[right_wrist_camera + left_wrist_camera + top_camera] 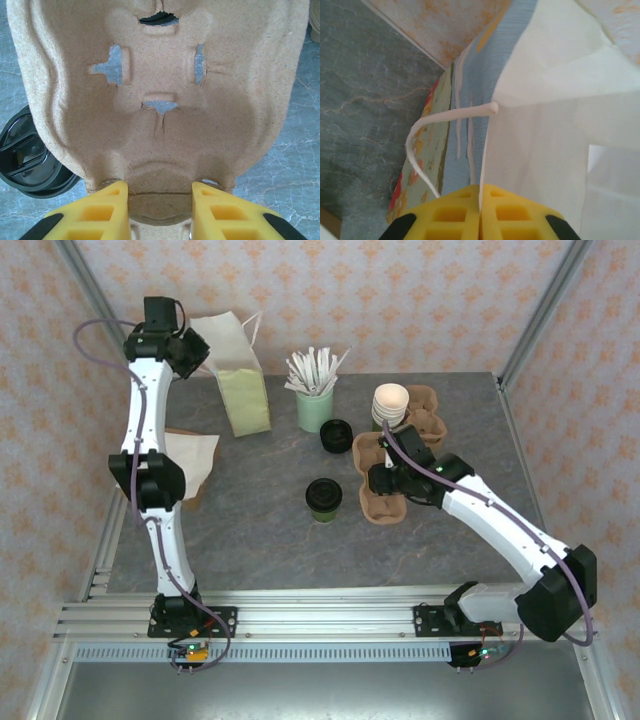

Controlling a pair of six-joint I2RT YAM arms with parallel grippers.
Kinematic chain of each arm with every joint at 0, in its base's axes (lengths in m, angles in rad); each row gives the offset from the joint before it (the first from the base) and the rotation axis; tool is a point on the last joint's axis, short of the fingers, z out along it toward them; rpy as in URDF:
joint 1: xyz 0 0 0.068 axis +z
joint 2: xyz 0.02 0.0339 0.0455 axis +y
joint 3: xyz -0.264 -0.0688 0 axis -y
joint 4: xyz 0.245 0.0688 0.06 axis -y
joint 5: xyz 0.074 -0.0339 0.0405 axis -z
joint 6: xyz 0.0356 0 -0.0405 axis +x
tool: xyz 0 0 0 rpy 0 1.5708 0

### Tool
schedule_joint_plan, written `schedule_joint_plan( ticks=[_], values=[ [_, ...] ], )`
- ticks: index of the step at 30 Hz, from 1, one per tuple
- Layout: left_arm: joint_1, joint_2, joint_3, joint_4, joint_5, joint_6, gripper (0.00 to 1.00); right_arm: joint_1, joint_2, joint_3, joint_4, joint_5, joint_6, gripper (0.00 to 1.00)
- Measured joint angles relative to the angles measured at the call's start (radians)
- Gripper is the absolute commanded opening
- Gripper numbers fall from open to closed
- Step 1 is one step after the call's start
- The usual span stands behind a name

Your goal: Pack the takeout coffee

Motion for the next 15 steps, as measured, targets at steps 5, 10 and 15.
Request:
schedule_joint_plan(
  ticks=[5, 10, 15],
  values=[
    [0.000, -0.192, -0.089, 0.008, -0.003, 0.013, 0.00, 0.000, -0.031, 0.011, -0.031, 0.011, 0.000, 0.30],
    [-0.009, -0.468, -0.267, 0.041, -0.013, 0.013, 0.00, 0.000, -0.060, 0.069, -0.066, 0.024, 0.000, 0.30],
    [-0.117, -0.748, -0.437, 0.090, -0.068, 0.011, 0.00, 0.000, -0.102, 0.164, -0.121, 0.062, -0.001, 0.30]
  ],
)
